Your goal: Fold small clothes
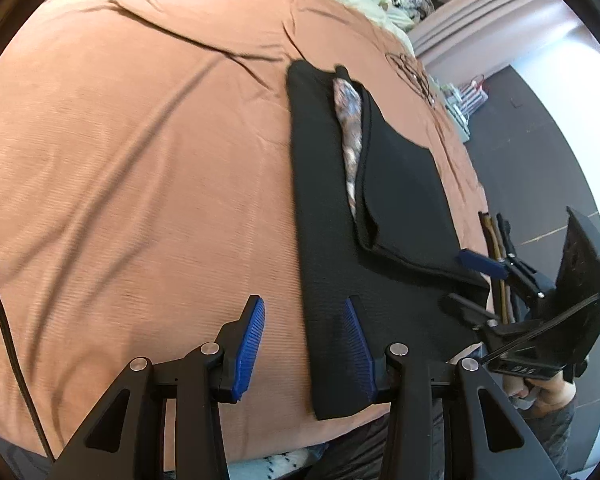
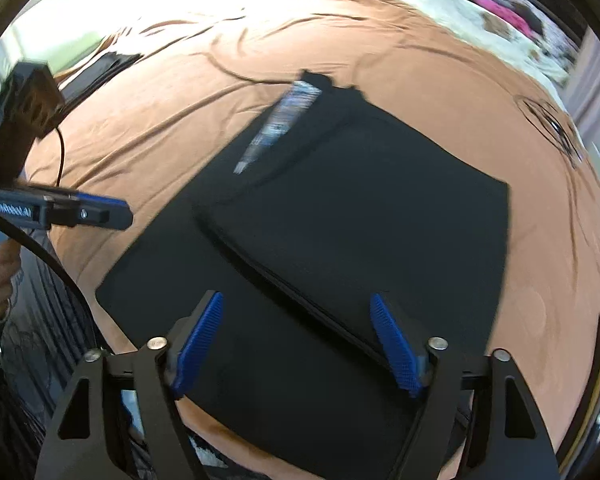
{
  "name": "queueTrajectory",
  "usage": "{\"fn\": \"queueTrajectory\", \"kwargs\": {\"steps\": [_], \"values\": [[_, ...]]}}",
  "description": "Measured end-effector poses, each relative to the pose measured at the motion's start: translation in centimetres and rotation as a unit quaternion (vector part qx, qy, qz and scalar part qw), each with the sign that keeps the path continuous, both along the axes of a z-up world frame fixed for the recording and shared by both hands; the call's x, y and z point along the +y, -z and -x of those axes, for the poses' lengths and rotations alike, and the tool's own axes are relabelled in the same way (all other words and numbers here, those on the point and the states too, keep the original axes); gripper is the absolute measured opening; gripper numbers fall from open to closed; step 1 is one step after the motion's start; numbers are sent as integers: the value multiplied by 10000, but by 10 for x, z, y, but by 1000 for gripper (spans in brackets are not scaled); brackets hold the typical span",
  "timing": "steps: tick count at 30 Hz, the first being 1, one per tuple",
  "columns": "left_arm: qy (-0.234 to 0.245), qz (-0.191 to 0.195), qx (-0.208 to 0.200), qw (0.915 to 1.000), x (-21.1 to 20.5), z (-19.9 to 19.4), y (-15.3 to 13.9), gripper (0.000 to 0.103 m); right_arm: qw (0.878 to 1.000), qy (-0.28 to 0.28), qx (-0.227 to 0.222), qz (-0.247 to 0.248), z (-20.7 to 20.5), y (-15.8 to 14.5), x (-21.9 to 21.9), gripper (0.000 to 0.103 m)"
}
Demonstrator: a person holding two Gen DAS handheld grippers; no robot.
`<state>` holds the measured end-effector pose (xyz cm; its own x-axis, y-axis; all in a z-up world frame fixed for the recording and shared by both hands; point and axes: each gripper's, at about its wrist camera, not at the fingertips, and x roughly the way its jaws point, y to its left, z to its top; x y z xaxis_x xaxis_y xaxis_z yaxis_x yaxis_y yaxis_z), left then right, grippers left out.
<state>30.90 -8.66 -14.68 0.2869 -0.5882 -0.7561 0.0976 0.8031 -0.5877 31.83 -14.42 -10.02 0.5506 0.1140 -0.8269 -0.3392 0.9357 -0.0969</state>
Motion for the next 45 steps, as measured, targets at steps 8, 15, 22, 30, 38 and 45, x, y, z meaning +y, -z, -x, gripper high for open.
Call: {"fn": "queueTrajectory", "kwargs": {"steps": [8, 15, 22, 30, 38, 45], "values": [[-272, 169, -44, 9995, 37, 1, -2, 44, 9986, -202, 211, 433, -41, 28, 33, 63], [-364, 263, 8, 9990, 50, -3, 2, 44, 9983, -213, 50, 536, -60, 34, 42, 13], [-302, 318, -23, 9990, 42, -9, 0, 44, 9995, -84, -180, 225, -55, 8, 28, 7], [-207, 294, 38, 9993, 21, -28, -1, 44, 9976, 308, -516, -332, -46, -34, -16, 6], [-135, 110, 53, 9998, 0, -51, -9, 44, 9913, 792, -597, -861, -45, -43, -80, 6], [-86, -147, 154, 9997, -16, -66, -5, 44, 9790, 1379, -422, -1440, -66, -17, -146, 6]]}}
